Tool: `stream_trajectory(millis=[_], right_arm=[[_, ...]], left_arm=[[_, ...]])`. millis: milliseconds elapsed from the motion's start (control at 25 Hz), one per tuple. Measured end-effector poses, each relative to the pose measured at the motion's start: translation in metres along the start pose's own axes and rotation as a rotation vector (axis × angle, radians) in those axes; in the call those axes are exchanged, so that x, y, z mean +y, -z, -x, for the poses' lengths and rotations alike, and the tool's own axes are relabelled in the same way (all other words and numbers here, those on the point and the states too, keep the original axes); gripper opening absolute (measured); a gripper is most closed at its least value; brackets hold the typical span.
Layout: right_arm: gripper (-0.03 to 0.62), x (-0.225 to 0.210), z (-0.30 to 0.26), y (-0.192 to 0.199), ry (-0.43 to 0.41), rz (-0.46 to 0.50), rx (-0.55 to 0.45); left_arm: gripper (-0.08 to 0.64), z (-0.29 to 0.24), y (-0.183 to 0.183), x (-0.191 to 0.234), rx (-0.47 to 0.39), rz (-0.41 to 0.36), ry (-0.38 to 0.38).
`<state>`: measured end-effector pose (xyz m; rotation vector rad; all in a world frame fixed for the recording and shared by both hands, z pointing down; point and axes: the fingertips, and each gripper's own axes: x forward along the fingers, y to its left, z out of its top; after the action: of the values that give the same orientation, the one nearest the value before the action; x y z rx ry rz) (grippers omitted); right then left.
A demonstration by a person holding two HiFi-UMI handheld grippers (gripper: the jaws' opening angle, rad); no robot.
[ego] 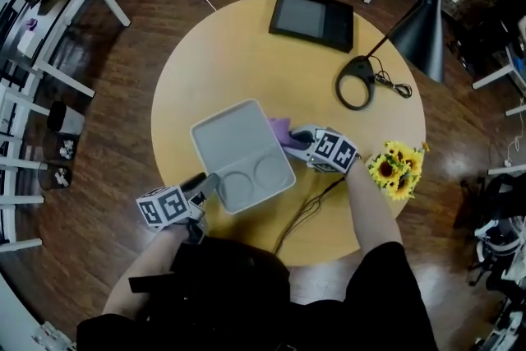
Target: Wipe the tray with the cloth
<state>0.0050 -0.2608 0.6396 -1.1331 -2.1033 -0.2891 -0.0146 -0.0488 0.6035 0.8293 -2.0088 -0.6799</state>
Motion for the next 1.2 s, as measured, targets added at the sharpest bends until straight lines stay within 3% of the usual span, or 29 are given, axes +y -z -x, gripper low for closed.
stream_trajectory(millis=[280, 600, 1200], right_arm=[[0.087, 0.031, 0.016, 0.019, -0.005, -0.066, -0.002], [0.087, 0.064, 0.027, 0.047, 0.025, -0.16, -0.025], [0.091, 0.093, 0.031, 0.063, 0.29, -0.429, -0.13]], left_arm=[[0.196, -0.005, -0.003, -0.008, 0.007, -0.037, 0.009], [0.196, -0.004, 0.003, -0.007, 0.012, -0.005, 0.012], [0.198, -0.011, -0.001, -0.002, 0.029, -0.03, 0.051]])
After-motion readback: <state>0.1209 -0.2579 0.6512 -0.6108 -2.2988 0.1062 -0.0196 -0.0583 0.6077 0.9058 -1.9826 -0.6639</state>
